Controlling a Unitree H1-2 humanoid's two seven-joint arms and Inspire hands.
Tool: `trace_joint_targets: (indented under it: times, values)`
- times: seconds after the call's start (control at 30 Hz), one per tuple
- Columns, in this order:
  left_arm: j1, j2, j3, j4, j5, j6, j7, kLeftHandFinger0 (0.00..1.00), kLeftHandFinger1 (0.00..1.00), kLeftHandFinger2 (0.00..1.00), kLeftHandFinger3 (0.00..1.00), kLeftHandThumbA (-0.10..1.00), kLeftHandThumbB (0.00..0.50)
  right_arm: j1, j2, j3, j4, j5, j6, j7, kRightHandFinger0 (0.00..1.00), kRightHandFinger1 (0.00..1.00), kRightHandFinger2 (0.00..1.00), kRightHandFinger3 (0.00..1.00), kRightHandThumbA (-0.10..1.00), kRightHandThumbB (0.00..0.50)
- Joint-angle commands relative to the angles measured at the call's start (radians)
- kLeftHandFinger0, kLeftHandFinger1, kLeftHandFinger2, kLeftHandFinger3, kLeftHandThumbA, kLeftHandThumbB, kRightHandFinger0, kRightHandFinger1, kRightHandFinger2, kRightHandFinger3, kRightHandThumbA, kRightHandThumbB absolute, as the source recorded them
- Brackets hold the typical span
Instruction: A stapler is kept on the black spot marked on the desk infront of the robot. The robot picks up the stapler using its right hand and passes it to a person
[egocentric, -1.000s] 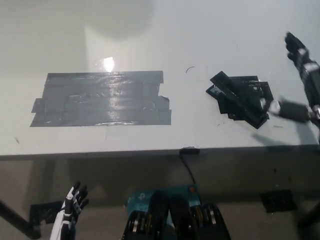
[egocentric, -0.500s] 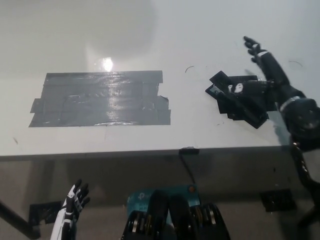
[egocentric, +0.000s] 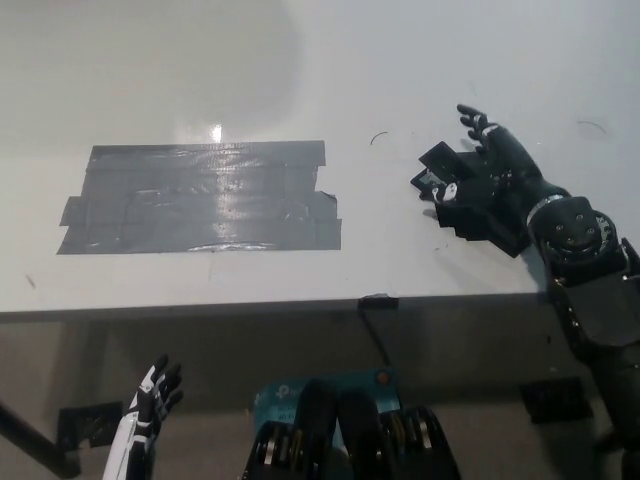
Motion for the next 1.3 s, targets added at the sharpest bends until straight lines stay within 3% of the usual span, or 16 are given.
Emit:
trace_joint_targets:
  times: [0.0,0.13,0.33,0.5,0.67,0.87,1.07,1.13,1.17,1.23,1.27]
  values:
    - [0.001,0.014,-0.003,-0.03,0.018,-0.014,0.0,1.0,1.0,1.0,1.0,1.0,0.5,-0.059,-0.014,0.008,0.021,-0.029,-0.034,-0.029,1.0,1.0,1.0,1.0,1.0,0.402]
    - [-0.004,0.018,-0.003,-0.024,0.023,-0.03,0.001,1.0,1.0,1.0,1.0,1.0,0.5,-0.054,-0.033,0.026,0.038,-0.057,-0.043,-0.034,1.0,1.0,1.0,1.0,1.0,0.419]
    - [-0.009,0.021,-0.004,-0.023,0.017,-0.027,-0.006,1.0,1.0,1.0,1.0,1.0,0.496,-0.036,-0.045,0.052,0.005,-0.083,-0.043,-0.023,1.0,1.0,1.0,1.0,1.0,0.389]
    - [-0.006,0.02,-0.007,-0.023,0.034,-0.032,0.0,1.0,1.0,1.0,1.0,1.0,0.483,-0.037,-0.037,0.065,0.011,-0.084,-0.056,-0.015,1.0,1.0,1.0,1.0,1.0,0.395]
    - [-0.011,0.02,-0.007,-0.028,0.024,-0.013,-0.006,1.0,1.0,1.0,1.0,1.0,0.5,-0.049,-0.024,0.078,0.017,-0.089,-0.043,0.001,1.0,1.0,1.0,1.0,1.0,0.407]
    - [-0.012,0.023,-0.007,-0.032,0.023,-0.012,-0.008,1.0,1.0,1.0,1.0,1.0,0.5,-0.044,-0.018,0.109,0.013,-0.111,-0.025,0.026,1.0,1.0,1.0,1.0,1.0,0.384]
    - [-0.011,0.027,-0.008,-0.03,0.024,-0.018,-0.009,1.0,1.0,1.0,1.0,1.0,0.481,-0.067,-0.027,0.173,0.069,-0.143,0.02,0.086,1.0,1.0,1.0,1.0,1.0,0.417]
    - [-0.013,0.027,-0.006,-0.026,0.025,-0.021,-0.005,1.0,1.0,1.0,1.0,1.0,0.479,-0.088,-0.032,0.196,0.108,-0.125,0.016,0.161,1.0,1.0,1.0,1.0,1.0,0.354]
    - [-0.003,0.027,-0.006,-0.028,0.021,-0.024,-0.008,1.0,1.0,1.0,1.0,1.0,0.482,-0.093,-0.043,0.23,0.123,-0.135,-0.021,0.208,1.0,1.0,1.0,1.0,1.0,0.278]
    - [0.001,0.026,-0.007,-0.025,0.021,-0.027,-0.008,1.0,1.0,1.0,1.0,1.0,0.489,-0.093,-0.045,0.25,0.131,-0.157,-0.023,0.193,1.0,1.0,1.0,1.0,1.0,0.271]
    - [0.003,0.023,-0.007,-0.023,0.024,-0.027,-0.004,1.0,1.0,1.0,1.0,1.0,0.495,-0.095,-0.041,0.273,0.138,-0.197,-0.004,0.141,1.0,1.0,1.0,1.0,1.0,0.222]
